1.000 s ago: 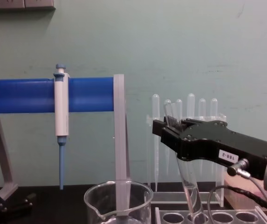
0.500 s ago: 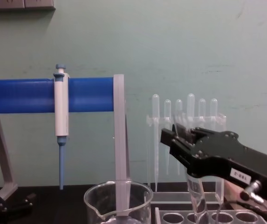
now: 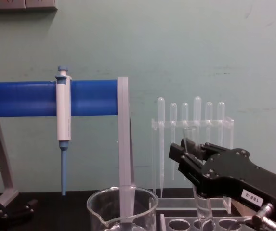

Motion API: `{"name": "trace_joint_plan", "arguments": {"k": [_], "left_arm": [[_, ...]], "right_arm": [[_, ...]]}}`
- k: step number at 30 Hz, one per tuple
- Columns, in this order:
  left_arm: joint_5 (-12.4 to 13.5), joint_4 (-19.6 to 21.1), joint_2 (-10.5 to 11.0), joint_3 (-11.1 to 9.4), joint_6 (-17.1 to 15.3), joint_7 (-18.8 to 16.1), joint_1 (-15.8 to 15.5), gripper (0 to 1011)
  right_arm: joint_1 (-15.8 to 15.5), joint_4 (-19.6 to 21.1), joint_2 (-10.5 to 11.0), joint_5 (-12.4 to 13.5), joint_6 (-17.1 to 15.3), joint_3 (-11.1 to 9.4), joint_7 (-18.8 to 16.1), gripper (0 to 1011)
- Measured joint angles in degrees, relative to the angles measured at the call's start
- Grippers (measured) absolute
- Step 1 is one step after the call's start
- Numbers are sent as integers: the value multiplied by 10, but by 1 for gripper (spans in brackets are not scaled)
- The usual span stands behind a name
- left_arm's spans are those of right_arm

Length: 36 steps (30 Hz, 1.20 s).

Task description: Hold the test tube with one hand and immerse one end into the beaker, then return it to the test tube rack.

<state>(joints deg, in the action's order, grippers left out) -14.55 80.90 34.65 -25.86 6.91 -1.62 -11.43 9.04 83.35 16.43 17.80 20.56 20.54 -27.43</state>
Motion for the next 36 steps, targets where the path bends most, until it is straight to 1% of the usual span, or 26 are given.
{"name": "trace_joint_plan", "arguments": {"k": [8,10,12,13,14,15,16,19,20,21,24,25,26,28,29,30,32,33,34,36], "left_arm": [[0,0,0,0,0,0,0,1000],[0,0,0,0,0,0,0,1000],[0,0,0,0,0,0,0,1000],[0,0,0,0,0,0,0,1000],[0,0,0,0,0,0,0,1000],[0,0,0,0,0,0,0,1000],[0,0,0,0,0,0,0,1000],[0,0,0,0,0,0,0,1000],[0,0,0,0,0,0,0,1000],[0,0,0,0,0,0,0,1000],[0,0,0,0,0,0,0,1000],[0,0,0,0,0,0,0,1000],[0,0,0,0,0,0,0,1000],[0,0,0,0,0,0,0,1000],[0,0,0,0,0,0,0,1000],[0,0,0,0,0,0,0,1000],[0,0,0,0,0,0,0,1000],[0,0,0,0,0,0,0,1000],[0,0,0,0,0,0,0,1000],[0,0,0,0,0,0,0,1000]], "right_arm": [[3,-10,-2,-6,-1,2,-2,225],[3,-11,-1,-8,-5,2,-2,252],[3,-11,-1,-9,-9,2,-1,327],[3,-12,-1,-10,-13,2,0,343],[3,-12,-1,-12,-18,2,2,386],[3,-12,-1,-12,-20,2,3,400],[4,-12,-1,-13,-24,3,4,471],[2,-5,1,-17,-33,2,10,530],[-2,8,5,-21,-41,1,16,592],[-6,18,7,-24,-47,0,20,605],[-19,49,16,-33,-61,-4,32,692],[-39,84,26,-42,-72,-12,48,732],[-47,99,29,-44,-76,-16,54,788],[-62,121,35,-48,-82,-25,64,824],[-71,134,38,-51,-85,-29,70,878],[-90,159,45,-57,-92,-41,83,898],[-110,184,51,-64,-101,-55,98,925],[-130,205,56,-70,-108,-72,113,968],[-138,214,58,-72,-111,-81,122,990],[-155,226,59,-76,-115,-99,137,1002]]}}
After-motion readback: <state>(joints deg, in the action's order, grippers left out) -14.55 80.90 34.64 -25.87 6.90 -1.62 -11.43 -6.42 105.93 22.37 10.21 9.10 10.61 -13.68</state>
